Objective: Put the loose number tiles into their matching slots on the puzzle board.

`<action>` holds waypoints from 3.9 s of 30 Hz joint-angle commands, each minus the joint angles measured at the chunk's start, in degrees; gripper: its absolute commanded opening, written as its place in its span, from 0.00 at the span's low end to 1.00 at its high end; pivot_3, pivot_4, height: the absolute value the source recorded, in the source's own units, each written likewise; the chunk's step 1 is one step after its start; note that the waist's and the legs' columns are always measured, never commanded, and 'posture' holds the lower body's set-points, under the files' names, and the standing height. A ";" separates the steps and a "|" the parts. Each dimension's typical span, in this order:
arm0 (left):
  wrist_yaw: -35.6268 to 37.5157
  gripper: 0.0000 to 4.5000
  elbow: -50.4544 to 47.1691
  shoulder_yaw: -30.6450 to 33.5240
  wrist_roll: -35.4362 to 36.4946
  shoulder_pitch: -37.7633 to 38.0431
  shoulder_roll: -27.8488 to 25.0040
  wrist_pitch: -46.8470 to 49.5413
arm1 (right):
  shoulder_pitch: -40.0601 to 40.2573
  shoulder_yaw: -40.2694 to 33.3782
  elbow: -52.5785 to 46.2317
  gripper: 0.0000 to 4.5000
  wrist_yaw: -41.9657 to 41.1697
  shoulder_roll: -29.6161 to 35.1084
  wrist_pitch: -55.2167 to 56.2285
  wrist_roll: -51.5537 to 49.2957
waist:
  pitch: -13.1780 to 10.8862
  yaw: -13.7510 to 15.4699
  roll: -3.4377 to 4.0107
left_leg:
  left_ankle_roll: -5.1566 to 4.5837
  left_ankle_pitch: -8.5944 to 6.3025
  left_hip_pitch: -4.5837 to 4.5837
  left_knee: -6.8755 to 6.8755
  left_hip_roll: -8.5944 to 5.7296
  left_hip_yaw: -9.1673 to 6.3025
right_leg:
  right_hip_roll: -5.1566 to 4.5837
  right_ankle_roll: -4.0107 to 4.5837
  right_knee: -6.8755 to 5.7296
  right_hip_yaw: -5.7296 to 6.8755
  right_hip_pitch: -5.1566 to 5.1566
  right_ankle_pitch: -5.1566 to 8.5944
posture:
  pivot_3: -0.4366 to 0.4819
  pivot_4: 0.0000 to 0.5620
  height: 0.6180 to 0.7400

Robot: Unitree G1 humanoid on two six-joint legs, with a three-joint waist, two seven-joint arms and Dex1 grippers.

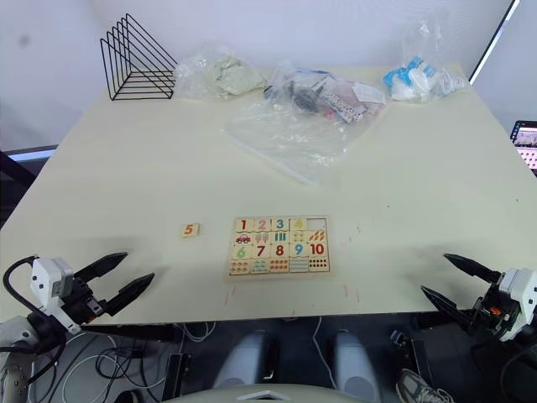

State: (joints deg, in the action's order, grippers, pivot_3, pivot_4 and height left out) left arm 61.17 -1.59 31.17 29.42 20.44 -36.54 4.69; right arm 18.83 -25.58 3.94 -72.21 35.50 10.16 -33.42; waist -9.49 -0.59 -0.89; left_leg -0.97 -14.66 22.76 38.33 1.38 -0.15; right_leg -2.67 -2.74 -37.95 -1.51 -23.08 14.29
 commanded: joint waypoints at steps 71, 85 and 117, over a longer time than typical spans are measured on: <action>7.74 0.99 2.23 -4.76 4.85 -6.84 -5.50 -3.27 | -6.63 1.76 -0.91 1.00 -8.30 0.71 -0.93 -5.11 | -0.01 -0.05 0.01 | 0.00 0.00 0.00 -0.02 0.09 -0.11 | 0.00 -0.08 0.00 0.03 -0.01 -0.05 | 0.48 0.27 1.00; 5.69 0.99 -4.57 -2.83 6.06 0.24 -2.83 -1.17 | -6.73 1.85 1.17 1.00 -9.02 0.38 0.11 -4.41 | -0.01 -0.02 0.02 | 0.00 0.00 -0.01 -0.02 0.10 -0.06 | 0.00 -0.01 0.01 0.00 -0.01 -0.01 | 0.48 0.27 1.00; 16.12 0.99 16.13 -8.63 -0.89 -18.60 -10.97 -5.82 | -7.72 3.21 0.36 1.00 -8.94 -0.53 1.60 -3.91 | -0.01 -0.03 0.03 | 0.00 0.00 0.00 -0.02 -0.04 0.01 | 0.02 -0.06 0.00 0.06 0.00 -0.03 | 0.48 0.27 1.00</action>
State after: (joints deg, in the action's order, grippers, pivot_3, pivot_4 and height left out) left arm 76.09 13.65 22.72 28.96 2.31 -46.70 0.25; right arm 11.13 -21.94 6.31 -80.97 35.08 10.86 -36.84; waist -9.51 -0.62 -0.87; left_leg -0.98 -14.66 22.76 38.32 1.34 -0.14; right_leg -2.65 -2.82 -37.95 -1.44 -23.09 14.25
